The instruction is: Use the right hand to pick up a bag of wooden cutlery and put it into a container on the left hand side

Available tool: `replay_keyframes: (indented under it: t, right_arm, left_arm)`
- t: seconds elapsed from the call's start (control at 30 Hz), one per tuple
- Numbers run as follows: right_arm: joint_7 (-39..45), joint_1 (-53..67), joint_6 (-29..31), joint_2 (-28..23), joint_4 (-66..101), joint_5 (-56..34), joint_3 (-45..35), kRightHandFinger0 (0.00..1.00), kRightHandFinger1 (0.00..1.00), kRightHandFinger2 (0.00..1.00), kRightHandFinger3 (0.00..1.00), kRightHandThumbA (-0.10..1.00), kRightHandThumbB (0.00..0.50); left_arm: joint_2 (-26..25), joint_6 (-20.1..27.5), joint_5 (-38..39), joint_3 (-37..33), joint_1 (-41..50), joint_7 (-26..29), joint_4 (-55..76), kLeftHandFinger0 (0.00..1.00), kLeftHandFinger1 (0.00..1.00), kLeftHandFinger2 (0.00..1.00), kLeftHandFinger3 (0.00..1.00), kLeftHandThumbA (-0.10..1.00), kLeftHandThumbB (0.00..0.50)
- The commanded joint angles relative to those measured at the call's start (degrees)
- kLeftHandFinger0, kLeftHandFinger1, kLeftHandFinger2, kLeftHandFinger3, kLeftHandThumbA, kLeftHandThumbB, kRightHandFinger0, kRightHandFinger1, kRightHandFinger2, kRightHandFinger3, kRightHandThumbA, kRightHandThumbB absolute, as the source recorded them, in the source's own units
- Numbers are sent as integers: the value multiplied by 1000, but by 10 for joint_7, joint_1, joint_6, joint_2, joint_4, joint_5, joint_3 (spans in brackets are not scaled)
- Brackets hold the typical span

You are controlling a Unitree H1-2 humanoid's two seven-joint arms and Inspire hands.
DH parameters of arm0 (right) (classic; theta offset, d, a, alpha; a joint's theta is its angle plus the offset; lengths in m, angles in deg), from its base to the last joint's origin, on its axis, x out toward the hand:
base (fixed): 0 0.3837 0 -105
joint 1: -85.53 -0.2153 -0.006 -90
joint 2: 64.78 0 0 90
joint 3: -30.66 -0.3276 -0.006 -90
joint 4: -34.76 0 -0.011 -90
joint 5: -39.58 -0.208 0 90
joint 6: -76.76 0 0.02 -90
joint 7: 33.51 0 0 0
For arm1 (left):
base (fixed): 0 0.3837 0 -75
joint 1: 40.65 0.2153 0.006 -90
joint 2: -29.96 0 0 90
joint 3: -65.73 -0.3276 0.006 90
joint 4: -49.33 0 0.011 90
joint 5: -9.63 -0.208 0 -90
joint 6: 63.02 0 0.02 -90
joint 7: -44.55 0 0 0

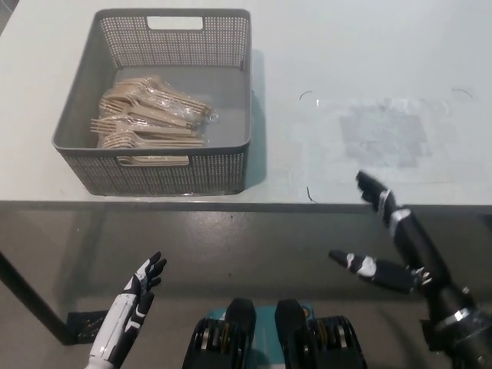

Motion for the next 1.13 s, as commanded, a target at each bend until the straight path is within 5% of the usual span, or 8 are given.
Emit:
replay_keyframes:
  t: [0.0,0.27,0.4,0.6,0.87,1.1]
  right_arm:
    - [9,13,48,31,-29,-59,-4,1000,1000,1000,1000,1000,248]
    - [-2,42,56,70,-75,-83,-24,1000,1000,1000,1000,1000,157]
    - [3,48,30,84,-88,-102,-27,1000,1000,1000,1000,1000,172]
    - [4,37,42,86,-106,-101,-28,1000,1000,1000,1000,1000,87]
    - [-5,-2,47,78,-125,-81,-31,1000,1000,1000,1000,1000,63]
    - [-13,-36,45,69,-144,-66,-32,1000,1000,1000,1000,1000,92]
  left_arm:
    - [-3,22,-1,5,-4,15,8,1000,1000,1000,1000,1000,105]
    - [2,22,-1,7,2,18,13,1000,1000,1000,1000,1000,112]
    - [2,22,-7,9,1,23,11,1000,1000,1000,1000,1000,116]
    - [1,22,-5,10,-9,23,4,1000,1000,1000,1000,1000,116]
    - [6,22,-2,13,-38,28,-8,1000,1000,1000,1000,1000,96]
    - [10,22,6,23,-61,21,-22,1000,1000,1000,1000,1000,108]
